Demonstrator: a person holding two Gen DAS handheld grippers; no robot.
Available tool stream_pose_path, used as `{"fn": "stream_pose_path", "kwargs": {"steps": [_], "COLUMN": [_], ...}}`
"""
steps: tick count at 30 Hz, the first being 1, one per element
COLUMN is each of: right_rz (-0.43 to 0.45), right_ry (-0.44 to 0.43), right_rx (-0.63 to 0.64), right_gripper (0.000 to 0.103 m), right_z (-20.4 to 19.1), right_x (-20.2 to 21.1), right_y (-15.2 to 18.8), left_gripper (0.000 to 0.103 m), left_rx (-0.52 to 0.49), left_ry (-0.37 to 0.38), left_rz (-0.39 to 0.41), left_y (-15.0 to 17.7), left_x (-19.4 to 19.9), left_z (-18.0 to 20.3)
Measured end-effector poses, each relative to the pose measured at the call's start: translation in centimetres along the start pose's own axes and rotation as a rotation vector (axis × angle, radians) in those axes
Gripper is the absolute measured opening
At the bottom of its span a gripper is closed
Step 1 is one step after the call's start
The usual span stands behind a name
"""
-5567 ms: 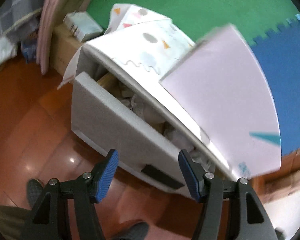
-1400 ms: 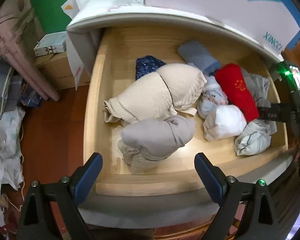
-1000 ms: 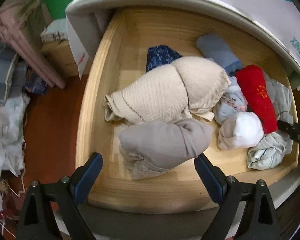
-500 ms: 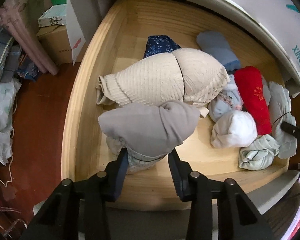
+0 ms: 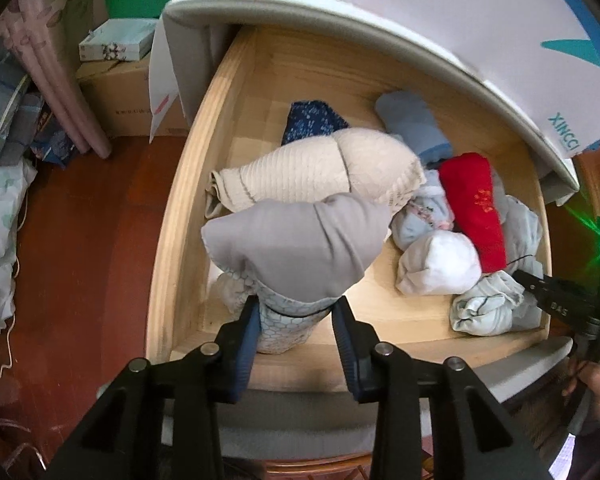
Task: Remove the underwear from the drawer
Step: 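Grasp light blue rolled underwear with the right tool while the left grasps grey rolled underwear, then lift the grey rolled underwear with the left tool into the white box and release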
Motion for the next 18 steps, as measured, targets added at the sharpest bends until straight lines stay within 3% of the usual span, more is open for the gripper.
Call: {"fn": "stream_pose_path", "kwargs": {"steps": [10,18], "right_rz": [0.052,0.07], "right_ry": [0.045,0.039], "right_rx": [0.043,0.043], "right_gripper": [0.022,0.022], "right_z": [-1.2,-1.2], "right_x": [-0.1,-0.4], "right_y": [0.4,0.5], "left_gripper": [0.035,0.035], "left_rx": [-0.012,-0.067], "left_ry": [-0.019,-0.023], "left_rz": [0.037,0.115], "left_y": [-0.2,-1.4], "left_x": [2.8,7.4], "left_z": [0.4,0.5]}}
Point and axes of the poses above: each gripper's, at about its wrist camera, not at the fingertips, and x roughly against the way its jaws point, z to its right, y to its underside, the point moved 2 cm from there along -x, roughly the way its jaws point, and after that the axes turned 14 degrees about -x, right-handed, at the moved point
